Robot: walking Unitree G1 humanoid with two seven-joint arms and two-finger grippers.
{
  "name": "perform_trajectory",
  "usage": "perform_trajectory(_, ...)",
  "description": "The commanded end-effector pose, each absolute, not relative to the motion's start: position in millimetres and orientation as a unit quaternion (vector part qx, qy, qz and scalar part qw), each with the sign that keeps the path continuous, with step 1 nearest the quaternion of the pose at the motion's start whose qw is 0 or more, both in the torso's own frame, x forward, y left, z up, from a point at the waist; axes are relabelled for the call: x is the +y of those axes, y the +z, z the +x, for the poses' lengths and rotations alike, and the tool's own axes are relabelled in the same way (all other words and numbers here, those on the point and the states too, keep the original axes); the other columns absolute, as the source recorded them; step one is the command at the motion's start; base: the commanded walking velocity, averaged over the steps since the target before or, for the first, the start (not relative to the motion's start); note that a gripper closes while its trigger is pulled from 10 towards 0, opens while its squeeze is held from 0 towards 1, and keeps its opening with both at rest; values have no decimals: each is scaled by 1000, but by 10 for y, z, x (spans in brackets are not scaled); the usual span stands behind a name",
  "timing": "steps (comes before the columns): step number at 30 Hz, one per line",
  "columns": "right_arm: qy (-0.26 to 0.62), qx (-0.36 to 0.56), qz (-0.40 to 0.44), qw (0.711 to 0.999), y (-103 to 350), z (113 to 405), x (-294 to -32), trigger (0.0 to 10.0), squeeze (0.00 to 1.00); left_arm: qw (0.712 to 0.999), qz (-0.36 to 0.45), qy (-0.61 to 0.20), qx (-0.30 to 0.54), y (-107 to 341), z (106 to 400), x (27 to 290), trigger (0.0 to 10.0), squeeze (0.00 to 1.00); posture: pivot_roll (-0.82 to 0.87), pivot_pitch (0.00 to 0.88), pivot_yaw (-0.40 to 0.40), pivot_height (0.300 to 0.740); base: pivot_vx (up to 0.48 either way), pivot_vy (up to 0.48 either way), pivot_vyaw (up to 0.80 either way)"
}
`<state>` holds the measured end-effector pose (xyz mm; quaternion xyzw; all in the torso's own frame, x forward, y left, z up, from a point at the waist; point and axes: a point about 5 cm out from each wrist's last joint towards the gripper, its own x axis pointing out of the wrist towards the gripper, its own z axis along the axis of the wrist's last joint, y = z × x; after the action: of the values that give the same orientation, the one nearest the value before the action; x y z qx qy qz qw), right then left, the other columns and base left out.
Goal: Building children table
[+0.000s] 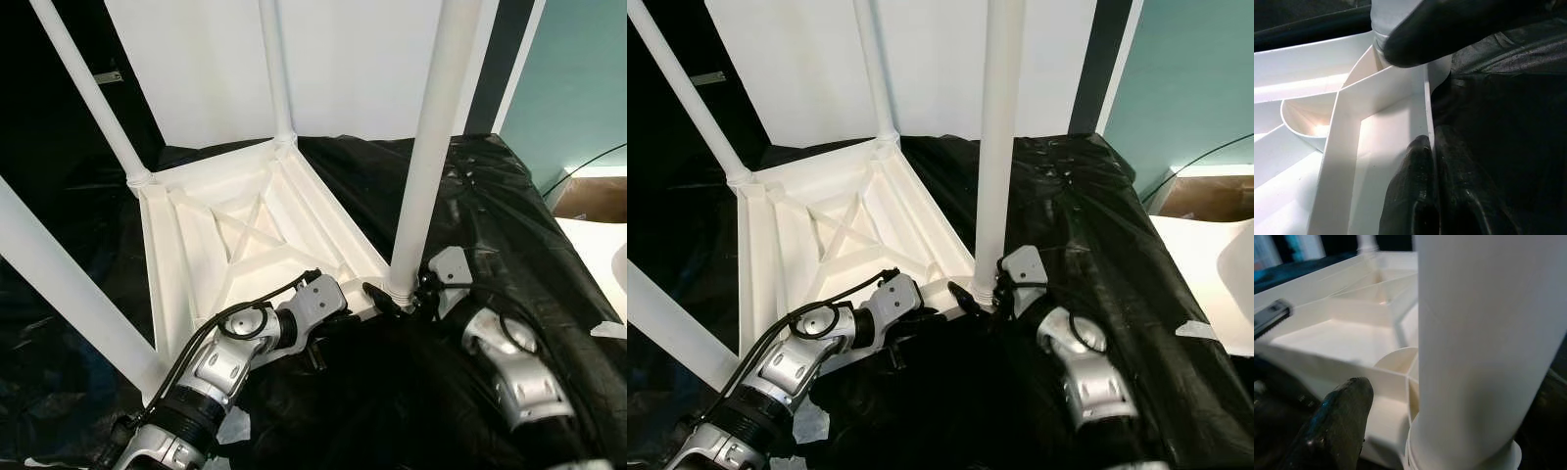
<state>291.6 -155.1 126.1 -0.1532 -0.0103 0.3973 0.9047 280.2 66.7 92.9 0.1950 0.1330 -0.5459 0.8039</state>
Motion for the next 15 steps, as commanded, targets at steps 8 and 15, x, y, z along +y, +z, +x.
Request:
perform_trajectory(8,523,41,-232,819,1357,2990,-1660,0,0,787,199,-526,254,434,2624,855,10000,0,0,0,38,740,0,0,0)
perform_trajectory(15,536,63,-238,808,1312,2977,-1709,0,0,788,197,-525,256,428,2604,870,10000,0,14,0,36,740,0,0,0)
